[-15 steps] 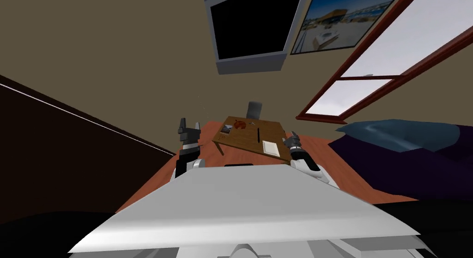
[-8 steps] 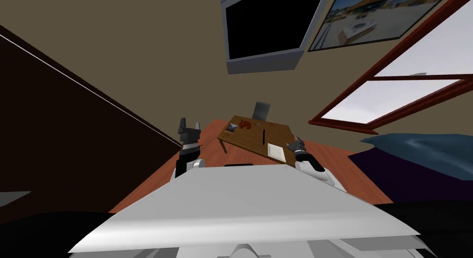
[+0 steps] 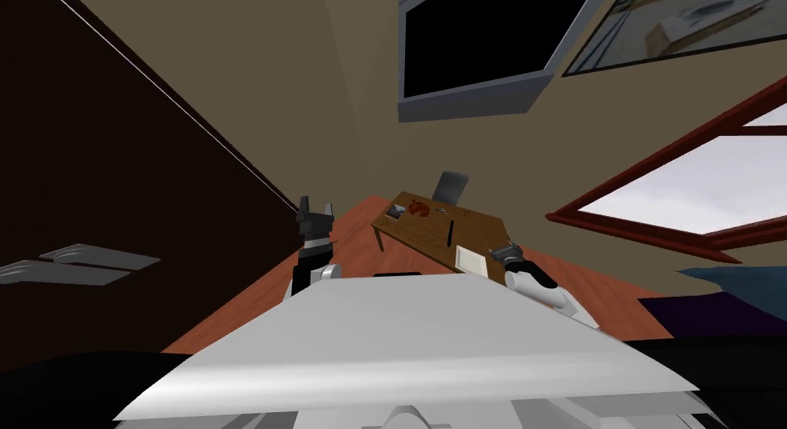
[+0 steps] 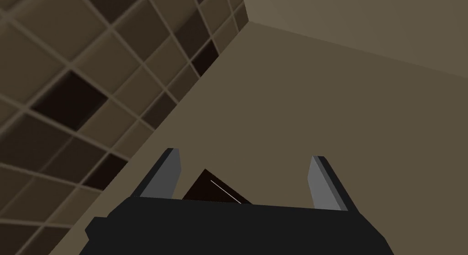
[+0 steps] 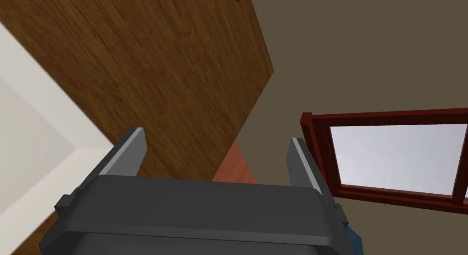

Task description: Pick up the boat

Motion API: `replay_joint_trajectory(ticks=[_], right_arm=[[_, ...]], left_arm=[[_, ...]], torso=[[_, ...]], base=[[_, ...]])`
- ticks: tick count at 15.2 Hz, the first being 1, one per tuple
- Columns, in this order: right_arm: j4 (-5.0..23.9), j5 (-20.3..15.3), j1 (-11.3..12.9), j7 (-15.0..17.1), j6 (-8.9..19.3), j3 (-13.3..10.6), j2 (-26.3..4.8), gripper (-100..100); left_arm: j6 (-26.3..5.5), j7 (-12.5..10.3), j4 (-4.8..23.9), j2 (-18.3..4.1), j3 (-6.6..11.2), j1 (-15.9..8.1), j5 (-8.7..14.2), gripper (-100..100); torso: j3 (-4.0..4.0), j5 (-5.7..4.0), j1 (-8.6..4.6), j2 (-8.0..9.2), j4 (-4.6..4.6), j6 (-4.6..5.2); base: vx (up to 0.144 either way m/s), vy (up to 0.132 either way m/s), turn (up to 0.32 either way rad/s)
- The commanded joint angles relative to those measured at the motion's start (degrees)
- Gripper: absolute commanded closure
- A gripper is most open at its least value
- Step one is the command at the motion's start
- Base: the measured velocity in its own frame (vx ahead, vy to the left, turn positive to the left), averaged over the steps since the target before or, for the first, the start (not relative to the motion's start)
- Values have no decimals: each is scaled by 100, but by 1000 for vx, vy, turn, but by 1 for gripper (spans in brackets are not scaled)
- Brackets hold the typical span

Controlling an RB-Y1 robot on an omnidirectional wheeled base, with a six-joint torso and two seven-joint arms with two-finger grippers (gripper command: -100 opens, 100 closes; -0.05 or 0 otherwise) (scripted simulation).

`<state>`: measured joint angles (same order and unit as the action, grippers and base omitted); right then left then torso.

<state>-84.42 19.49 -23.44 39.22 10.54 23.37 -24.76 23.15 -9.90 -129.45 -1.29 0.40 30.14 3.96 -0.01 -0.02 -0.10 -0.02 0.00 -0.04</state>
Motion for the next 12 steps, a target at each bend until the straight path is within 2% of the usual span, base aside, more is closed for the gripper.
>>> replay_joint_trajectory(ticks=[1,3,5,6,8,9,12], right_arm=[[286,195,18,286,286,222,-91,-100],[350,195,18,368,378,222,-91,-100],[462,195,18,368,378,222,-91,-100],[637,358,67,629,626,381,-201,-100],[807,358,67,629,626,381,-201,-100],[1008,522,117,867,869,540,-308,-100],[1152,522,117,890,874,540,-308,-100]], left_arm=[[0,0,0,0,0,0,0,0],[0,0,0,0,0,0,0,0],[0,0,0,0,1,1,0,0],[0,0,0,0,1,1,0,0],[0,0,0,0,0,0,0,0],[0,0,0,0,1,1,0,0],[0,0,0,0,1,1,0,0]], torso=[[0,0,0,0,0,0],[0,0,1,0,0,-1],[0,-1,1,0,-1,8],[0,0,3,0,-1,8],[-1,1,3,-3,0,-3],[-2,0,2,-2,-1,4],[-1,0,0,-2,-1,4]], base=[[-10,-3,408],[-7,-10,234],[-2,-3,-35],[-5,9,286],[-5,-4,275],[-4,-6,272],[-3,-9,163]])
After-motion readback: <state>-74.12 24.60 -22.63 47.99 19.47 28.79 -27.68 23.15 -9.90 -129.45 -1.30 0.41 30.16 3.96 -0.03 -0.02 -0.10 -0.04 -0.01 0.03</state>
